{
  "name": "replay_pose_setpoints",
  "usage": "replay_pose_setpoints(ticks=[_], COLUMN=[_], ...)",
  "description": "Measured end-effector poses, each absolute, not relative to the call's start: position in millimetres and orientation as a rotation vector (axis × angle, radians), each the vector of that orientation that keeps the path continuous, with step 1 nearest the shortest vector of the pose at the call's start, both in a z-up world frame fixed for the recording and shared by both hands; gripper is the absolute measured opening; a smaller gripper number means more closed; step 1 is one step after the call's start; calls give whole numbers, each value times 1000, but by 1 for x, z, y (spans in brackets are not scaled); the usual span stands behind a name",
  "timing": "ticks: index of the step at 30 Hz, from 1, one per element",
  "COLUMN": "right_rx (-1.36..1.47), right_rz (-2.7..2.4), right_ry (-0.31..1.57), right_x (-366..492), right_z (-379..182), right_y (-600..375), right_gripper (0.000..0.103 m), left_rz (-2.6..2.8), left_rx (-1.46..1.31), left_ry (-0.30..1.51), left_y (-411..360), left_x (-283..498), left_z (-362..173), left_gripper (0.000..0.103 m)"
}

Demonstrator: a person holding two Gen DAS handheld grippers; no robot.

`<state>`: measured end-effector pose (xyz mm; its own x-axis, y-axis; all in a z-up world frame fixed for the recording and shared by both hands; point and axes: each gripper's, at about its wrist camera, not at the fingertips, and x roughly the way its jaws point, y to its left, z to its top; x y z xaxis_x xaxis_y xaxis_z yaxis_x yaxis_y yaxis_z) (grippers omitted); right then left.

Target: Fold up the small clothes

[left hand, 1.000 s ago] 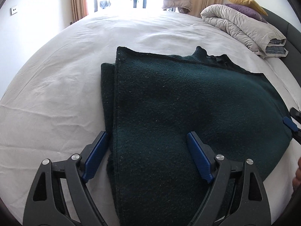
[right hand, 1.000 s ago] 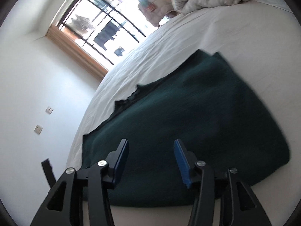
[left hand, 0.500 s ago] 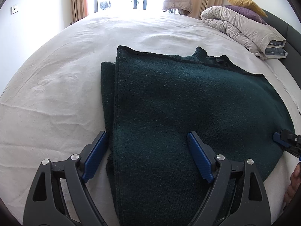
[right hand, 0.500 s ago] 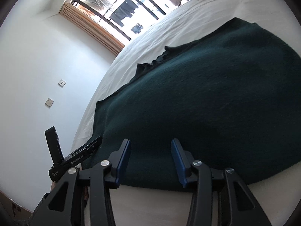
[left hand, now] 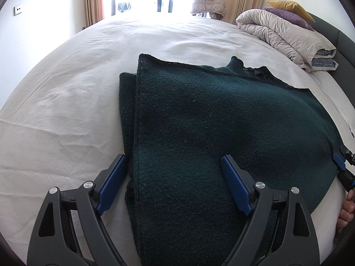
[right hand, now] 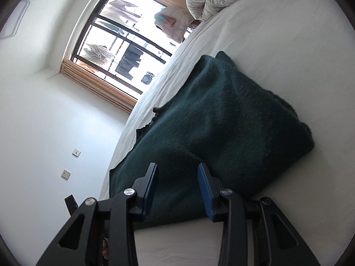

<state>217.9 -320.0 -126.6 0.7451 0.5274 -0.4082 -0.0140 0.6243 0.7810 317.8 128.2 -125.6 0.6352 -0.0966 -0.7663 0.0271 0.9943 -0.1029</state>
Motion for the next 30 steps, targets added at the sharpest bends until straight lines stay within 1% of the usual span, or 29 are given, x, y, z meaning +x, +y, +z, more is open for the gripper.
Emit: replay_pose_setpoints(ticks=[5, 8, 15, 20, 22, 25, 28, 30], right_rx=[871, 896, 924, 938, 945, 948, 936, 932], right_rz=[367, 383, 399, 402, 403, 403, 406, 405], right_ry=[651, 634, 606, 595, 588, 583, 587, 588], right_x=[215, 212, 210, 207, 205, 204, 202, 202], right_z=[-130, -134, -135, -135, -135, -135, -135, -135], right_y=[-329, -336, -337, -338, -339, -339, -339, -339], right_gripper=[39, 39, 39, 40, 41, 42, 45, 45], left_rz=[-76, -79, -38, -45, -31, -32, -50, -50], left_rx=[-106, -172, -455, -608, -710, -829, -818, -846], left_ry=[874, 863, 806, 768, 748, 738, 749, 753], left_y=[131, 141, 176, 181, 183, 182, 173, 174], left_x=[316, 309, 256, 219, 205, 190, 192, 193], left_z=[-124, -119, -108, -107, -110, -121, -120, -121], left_gripper=[86, 86, 86, 86, 86, 88, 92, 93])
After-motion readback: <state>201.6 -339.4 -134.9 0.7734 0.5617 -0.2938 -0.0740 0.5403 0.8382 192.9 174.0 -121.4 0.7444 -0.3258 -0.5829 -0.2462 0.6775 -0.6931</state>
